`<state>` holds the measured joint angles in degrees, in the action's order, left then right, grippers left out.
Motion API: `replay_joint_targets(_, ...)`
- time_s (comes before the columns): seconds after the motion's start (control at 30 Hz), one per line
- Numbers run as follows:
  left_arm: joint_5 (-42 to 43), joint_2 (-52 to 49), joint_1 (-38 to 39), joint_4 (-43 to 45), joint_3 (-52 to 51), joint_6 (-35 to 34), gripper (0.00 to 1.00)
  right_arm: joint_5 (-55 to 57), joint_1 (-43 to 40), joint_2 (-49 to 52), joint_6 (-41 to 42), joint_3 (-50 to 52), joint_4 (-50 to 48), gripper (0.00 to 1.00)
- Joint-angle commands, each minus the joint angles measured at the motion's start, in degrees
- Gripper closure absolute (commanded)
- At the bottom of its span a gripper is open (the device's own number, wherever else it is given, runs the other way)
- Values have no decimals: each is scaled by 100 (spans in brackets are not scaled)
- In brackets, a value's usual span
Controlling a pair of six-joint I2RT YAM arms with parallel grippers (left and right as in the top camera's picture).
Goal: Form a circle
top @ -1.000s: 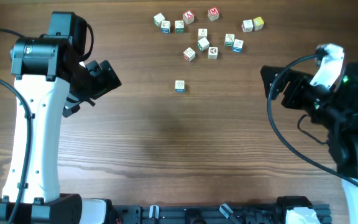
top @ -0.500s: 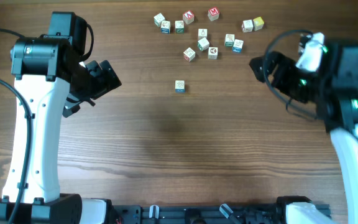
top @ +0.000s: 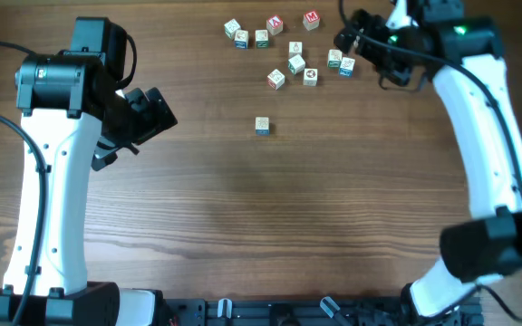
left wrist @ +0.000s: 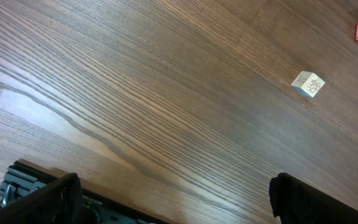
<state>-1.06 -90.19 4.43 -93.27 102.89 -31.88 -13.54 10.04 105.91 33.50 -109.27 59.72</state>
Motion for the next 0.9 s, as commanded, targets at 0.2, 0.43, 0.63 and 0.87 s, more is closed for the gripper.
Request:
replay_joint_targets(0.2,42,42,-4,0,-26,-55,0,243,553,1440,466,-345,-1403,0)
replay_joint_targets(0.43,42,42,-4,0,-26,-55,0,188,994,2149,1530,-345,-2588,1)
replay_joint_targets(0.63,42,42,-4,0,-26,-55,0,868,1172,2680,2754,-343,-2758,5)
replay_joint_targets(0.87,42,42,-4,0,-26,-55,0,1480,1169,2997,3359,-343,-2778,5)
